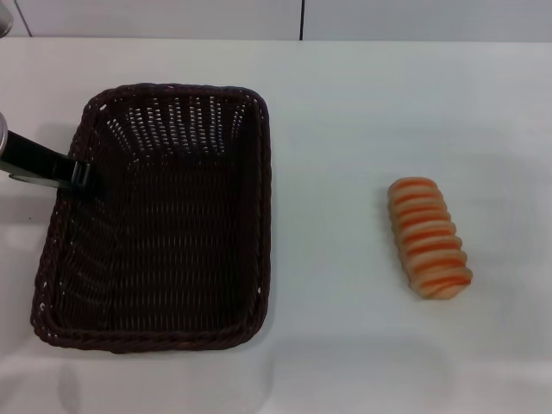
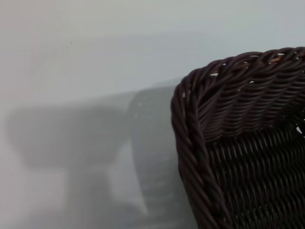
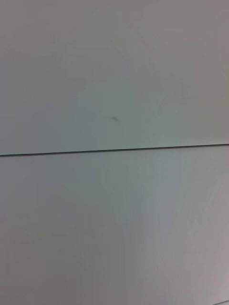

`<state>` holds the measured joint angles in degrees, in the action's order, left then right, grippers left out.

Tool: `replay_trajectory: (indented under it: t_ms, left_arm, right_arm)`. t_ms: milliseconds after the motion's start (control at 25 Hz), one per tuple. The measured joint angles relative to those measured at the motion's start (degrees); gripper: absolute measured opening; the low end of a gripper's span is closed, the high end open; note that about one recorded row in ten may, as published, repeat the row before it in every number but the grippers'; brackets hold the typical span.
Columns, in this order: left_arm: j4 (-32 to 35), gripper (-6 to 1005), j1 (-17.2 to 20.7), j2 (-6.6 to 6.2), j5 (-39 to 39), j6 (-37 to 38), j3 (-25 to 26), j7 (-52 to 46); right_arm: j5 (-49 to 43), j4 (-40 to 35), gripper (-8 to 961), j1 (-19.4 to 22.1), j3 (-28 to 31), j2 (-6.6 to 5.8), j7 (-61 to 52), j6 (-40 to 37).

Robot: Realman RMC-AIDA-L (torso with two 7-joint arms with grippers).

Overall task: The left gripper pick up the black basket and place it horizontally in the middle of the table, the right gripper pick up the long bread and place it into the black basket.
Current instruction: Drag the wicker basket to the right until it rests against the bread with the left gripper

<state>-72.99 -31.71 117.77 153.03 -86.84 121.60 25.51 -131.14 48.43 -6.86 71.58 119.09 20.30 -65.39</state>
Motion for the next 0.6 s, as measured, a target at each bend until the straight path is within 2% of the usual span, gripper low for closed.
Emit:
replay_trajectory:
  t_ms: [200, 560, 600]
  left_arm:
    - [0.0, 197, -0.3, -0.04, 0.0, 0.0, 0.0, 0.8]
    - [0.0, 155, -0.9, -0.36, -0.2, 0.4, 0.6, 3.5]
    - [0.2, 155, -2.5, -1.27, -0.5, 0.3, 1.8, 6.1]
  right_arm:
    - [0.0, 0.0, 613, 0.0, 0.1, 0.0, 0.0, 0.0]
    - [0.0, 0.0, 611, 0.0, 0.2, 0.0, 0.0, 0.3]
    - [0.0, 0.0, 611, 0.1, 0.2, 0.0, 0.0, 0.3]
